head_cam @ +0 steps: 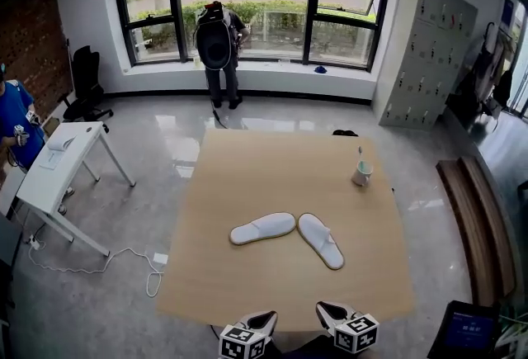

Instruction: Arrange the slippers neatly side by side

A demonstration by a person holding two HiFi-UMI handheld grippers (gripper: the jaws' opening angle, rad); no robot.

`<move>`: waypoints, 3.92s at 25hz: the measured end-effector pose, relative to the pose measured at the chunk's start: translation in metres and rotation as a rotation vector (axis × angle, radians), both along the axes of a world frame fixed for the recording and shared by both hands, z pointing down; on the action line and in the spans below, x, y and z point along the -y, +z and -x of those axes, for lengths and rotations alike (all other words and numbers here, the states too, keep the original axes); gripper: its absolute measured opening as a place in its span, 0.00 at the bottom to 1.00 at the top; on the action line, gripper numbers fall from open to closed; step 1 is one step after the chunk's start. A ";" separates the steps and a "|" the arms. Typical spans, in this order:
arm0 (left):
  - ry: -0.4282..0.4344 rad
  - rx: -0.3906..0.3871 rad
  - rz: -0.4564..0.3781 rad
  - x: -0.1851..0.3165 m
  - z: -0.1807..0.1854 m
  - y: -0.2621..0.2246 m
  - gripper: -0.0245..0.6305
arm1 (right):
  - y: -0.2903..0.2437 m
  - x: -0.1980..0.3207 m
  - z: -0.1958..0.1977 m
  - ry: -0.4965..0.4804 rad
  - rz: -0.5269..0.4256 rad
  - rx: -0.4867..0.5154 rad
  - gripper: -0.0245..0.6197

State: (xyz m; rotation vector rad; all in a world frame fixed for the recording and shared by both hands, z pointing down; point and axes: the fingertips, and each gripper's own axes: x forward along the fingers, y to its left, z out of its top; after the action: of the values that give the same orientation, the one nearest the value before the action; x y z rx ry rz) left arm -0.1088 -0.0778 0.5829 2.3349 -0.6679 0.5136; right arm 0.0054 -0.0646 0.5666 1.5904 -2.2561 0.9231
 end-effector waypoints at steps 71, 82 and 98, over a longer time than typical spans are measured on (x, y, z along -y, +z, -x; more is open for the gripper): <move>1.459 1.001 -0.855 0.261 -0.021 0.139 0.49 | 0.133 0.156 -0.092 -1.052 -0.051 -0.613 0.42; 1.911 1.092 -0.938 0.279 0.000 0.167 0.57 | 0.158 0.162 -0.084 -1.242 0.034 -0.599 0.51; 1.713 0.972 -0.542 0.233 0.000 0.173 0.57 | 0.171 0.157 -0.085 -1.067 0.108 -0.479 0.51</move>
State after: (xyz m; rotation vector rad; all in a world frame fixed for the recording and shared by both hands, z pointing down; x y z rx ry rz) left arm -0.1085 -0.3106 0.7564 2.4656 1.2628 2.4531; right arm 0.0900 -0.2213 0.7380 0.3197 -2.1505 0.2977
